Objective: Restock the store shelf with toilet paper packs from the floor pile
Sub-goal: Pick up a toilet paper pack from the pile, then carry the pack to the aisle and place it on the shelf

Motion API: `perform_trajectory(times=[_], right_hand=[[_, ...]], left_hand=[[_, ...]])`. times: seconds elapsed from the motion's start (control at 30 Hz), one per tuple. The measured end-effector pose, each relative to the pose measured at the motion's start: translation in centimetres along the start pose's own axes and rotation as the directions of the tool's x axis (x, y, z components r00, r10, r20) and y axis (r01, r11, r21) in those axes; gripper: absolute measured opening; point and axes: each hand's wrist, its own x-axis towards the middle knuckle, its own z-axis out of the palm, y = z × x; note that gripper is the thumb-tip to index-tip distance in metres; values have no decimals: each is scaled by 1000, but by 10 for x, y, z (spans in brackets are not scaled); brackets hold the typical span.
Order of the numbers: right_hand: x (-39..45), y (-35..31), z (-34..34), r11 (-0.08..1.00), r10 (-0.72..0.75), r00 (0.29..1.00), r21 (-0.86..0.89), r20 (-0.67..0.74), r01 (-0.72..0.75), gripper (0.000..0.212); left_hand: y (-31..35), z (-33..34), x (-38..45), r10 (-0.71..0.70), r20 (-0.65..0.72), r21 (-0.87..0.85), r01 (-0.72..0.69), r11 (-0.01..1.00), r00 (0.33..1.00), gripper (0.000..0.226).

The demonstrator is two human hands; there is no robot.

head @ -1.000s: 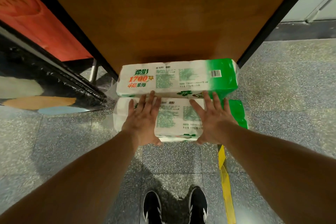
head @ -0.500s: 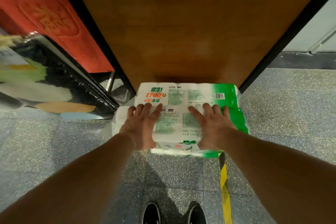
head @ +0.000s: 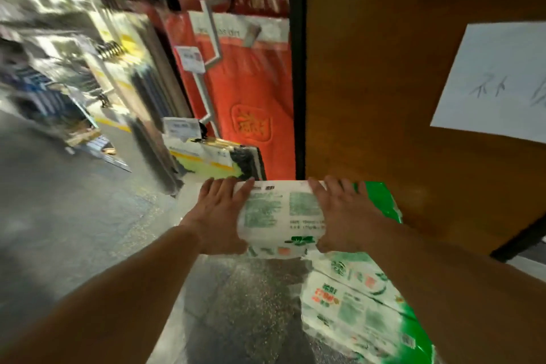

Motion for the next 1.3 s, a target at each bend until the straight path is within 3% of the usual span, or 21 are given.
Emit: perform_trajectory(times=[0.4, 0.73, 1.0, 1.3], right_hand=[[23, -252, -180, 946, -324, 938, -60, -127, 318, 130], [18, -471, -284, 804, -594, 780, -142, -196, 577, 130], [34, -609, -340, 583, -808, 521, -251, -275, 772, 126], [51, -777, -394, 261, -950, 191, -290, -248, 921, 130]], left_hand=[[-184, -147, -239, -363, -68, 58, 367, 928, 929, 137], [-288, -229, -444, -635, -136, 136, 649, 749, 761, 135], [-341, -260, -559, -824, -178, 114, 843, 526, 538, 133], [-371, -287, -670, -946, -249, 114, 976, 185, 208, 135]])
